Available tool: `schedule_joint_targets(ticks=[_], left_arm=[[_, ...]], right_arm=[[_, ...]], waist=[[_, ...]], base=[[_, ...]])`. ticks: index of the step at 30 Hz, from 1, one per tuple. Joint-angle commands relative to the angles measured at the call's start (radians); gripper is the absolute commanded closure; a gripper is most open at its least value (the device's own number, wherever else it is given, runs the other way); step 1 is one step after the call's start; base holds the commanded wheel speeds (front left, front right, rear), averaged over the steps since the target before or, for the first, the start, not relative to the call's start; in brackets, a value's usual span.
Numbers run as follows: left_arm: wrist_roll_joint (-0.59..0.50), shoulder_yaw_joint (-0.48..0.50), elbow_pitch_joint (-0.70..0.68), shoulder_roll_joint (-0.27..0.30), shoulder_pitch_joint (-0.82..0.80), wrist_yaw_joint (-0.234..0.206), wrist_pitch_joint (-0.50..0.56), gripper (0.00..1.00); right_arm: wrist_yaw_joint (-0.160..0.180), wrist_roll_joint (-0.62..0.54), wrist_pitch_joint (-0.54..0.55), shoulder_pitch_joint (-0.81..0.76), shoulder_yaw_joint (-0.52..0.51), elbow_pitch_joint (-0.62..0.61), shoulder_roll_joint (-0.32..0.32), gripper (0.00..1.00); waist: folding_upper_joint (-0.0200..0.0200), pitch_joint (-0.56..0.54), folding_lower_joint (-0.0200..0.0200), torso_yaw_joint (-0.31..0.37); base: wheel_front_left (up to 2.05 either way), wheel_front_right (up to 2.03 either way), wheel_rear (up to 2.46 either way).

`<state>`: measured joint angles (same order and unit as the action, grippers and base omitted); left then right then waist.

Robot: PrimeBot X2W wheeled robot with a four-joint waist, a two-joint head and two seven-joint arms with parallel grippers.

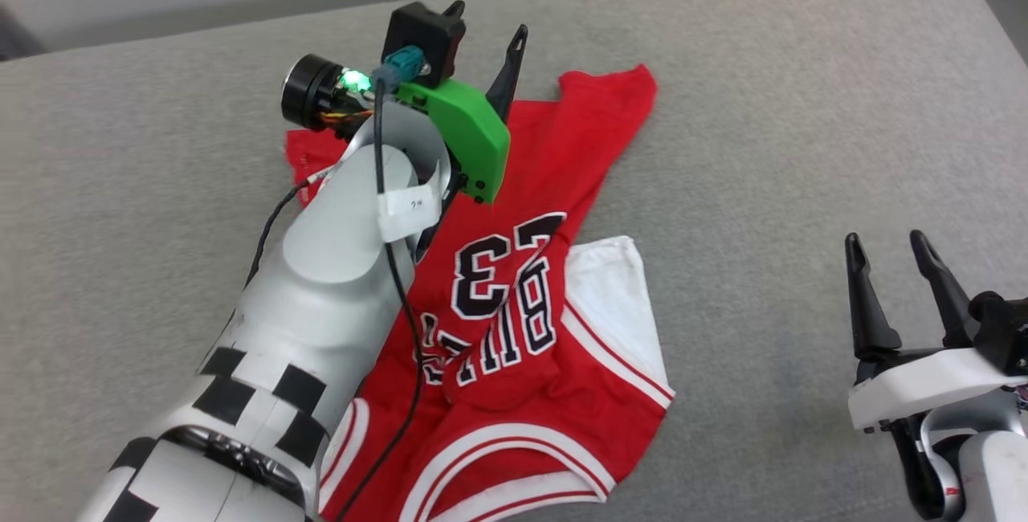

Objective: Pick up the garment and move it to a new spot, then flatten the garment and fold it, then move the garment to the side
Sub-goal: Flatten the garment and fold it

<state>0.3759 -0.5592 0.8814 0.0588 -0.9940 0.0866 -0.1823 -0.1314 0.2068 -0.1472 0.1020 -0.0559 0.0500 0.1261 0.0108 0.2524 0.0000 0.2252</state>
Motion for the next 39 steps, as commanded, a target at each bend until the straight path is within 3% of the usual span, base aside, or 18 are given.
schedule_joint_targets(ticks=[1, 12, 17, 23, 27, 35, 39], left_arm=[[0.015, 0.009, -0.013, 0.017, 0.031, -0.004, -0.017, 0.0], [0.064, 0.099, -0.25, 0.199, 0.31, -0.045, -0.073, 0.0], [0.107, 0.164, -0.423, 0.24, 0.488, -0.077, -0.078, 0.0], [0.107, 0.241, -0.642, 0.243, 0.712, -0.136, -0.079, 0.0], [0.036, 0.253, -0.755, 0.235, 0.824, -0.155, -0.079, 0.0], [-0.062, 0.26, -0.849, 0.19, 0.886, -0.135, -0.079, 0.0], [-0.107, 0.265, -0.853, 0.184, 0.874, -0.128, -0.079, 0.0]], right_arm=[[0.001, -0.002, 0.009, -0.013, -0.006, -0.013, 0.007, 0.0], [0.001, 0.003, 0.042, -0.069, -0.034, -0.065, 0.007, 0.0], [0.001, 0.004, 0.045, -0.094, -0.047, -0.083, 0.002, 0.0], [0.001, 0.009, 0.051, -0.116, -0.044, -0.093, 0.0, 0.0], [0.001, 0.012, 0.059, -0.128, -0.045, -0.099, 0.0, 0.0], [0.001, 0.005, 0.12, -0.124, -0.031, -0.123, 0.036, 0.0], [0.001, 0.01, 0.241, -0.093, -0.003, -0.127, 0.084, 0.0]], waist=[[-0.0108, -0.087, 0.0, -0.106], [-0.0108, -0.155, 0.0, -0.243], [-0.0108, -0.166, 0.0, -0.271], [-0.0108, -0.173, 0.0, -0.274], [-0.0108, -0.171, 0.0, -0.279], [-0.0108, -0.144, 0.0, -0.312], [-0.0108, -0.113, 0.0, -0.337]], base=[[0.0, 0.0, 0.0], [0.0, 0.0, 0.0], [0.0, 0.0, 0.0], [0.0, 0.0, 0.0], [0.0, 0.0, 0.0], [0.0, 0.0, 0.0], [0.0, 0.0, 0.0]])
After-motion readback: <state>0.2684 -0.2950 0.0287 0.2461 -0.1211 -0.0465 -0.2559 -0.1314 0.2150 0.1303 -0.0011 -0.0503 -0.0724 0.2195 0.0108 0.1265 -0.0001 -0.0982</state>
